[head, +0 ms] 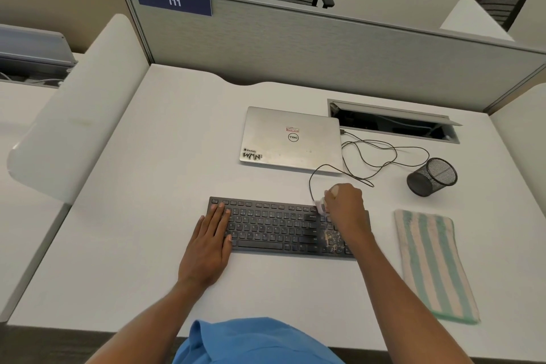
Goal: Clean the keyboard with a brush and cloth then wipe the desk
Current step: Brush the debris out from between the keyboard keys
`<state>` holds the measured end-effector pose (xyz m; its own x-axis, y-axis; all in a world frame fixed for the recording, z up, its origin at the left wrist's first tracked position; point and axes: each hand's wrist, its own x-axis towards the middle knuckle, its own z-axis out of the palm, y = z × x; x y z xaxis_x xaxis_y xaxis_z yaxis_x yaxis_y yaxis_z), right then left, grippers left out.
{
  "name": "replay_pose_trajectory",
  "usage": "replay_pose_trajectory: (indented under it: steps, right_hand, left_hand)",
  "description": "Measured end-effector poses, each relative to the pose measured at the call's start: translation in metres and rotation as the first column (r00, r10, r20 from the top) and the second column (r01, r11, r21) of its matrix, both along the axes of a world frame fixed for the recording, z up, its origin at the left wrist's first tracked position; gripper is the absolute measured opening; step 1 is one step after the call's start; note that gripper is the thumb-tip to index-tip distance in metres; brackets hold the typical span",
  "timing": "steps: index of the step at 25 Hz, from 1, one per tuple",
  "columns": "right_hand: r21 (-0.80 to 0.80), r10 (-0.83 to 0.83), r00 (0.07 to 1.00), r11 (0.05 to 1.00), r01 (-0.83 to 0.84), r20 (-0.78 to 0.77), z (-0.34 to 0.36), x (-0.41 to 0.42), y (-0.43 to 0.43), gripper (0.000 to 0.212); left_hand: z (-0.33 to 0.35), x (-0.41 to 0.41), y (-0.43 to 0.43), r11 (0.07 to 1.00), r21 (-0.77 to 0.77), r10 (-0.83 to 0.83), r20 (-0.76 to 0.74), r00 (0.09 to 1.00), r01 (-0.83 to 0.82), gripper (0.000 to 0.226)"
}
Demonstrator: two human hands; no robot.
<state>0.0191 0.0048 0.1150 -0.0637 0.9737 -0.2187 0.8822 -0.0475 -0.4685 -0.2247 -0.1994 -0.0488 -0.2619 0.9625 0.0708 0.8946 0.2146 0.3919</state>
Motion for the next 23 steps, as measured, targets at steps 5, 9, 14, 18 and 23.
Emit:
replay_pose_trajectory:
  steps: [5, 9, 14, 18, 23]
  right_hand:
    - [-0.107, 0.047, 0.999, 0.993, -0.043, 0.028, -0.007, 0.019, -0.005, 0.029]
    - [-0.009, -0.053, 0.995, 0.999, 0.053, -0.08, -0.009, 0.025, 0.015, 0.032]
    - [0.014, -0.035, 0.998, 0.999, 0.036, -0.057, -0.017, 0.018, 0.009, 0.031]
    - [-0.074, -0.029, 0.998, 0.997, 0.026, -0.047, -0.009, 0.024, 0.021, 0.027]
    - [-0.013, -0.049, 0.992, 0.999, 0.047, -0.12, -0.005, 0.012, 0.018, 0.028]
  left_hand:
    - [0.0, 0.001, 0.0, 1.0, -0.003, 0.005, -0.002, 1.0, -0.005, 0.063]
    - [0.0, 0.001, 0.0, 1.0, 0.004, -0.003, -0.004, 1.0, 0.003, 0.063]
    - [-0.002, 0.0, 0.0, 1.0, -0.006, -0.006, -0.01, 1.0, 0.006, 0.063]
    - [-0.001, 0.0, 0.0, 1.0, -0.005, -0.006, -0.01, 1.0, 0.006, 0.063]
    - [-0.002, 0.0, 0.0, 1.0, 0.0, -0.005, -0.003, 1.0, 0.005, 0.063]
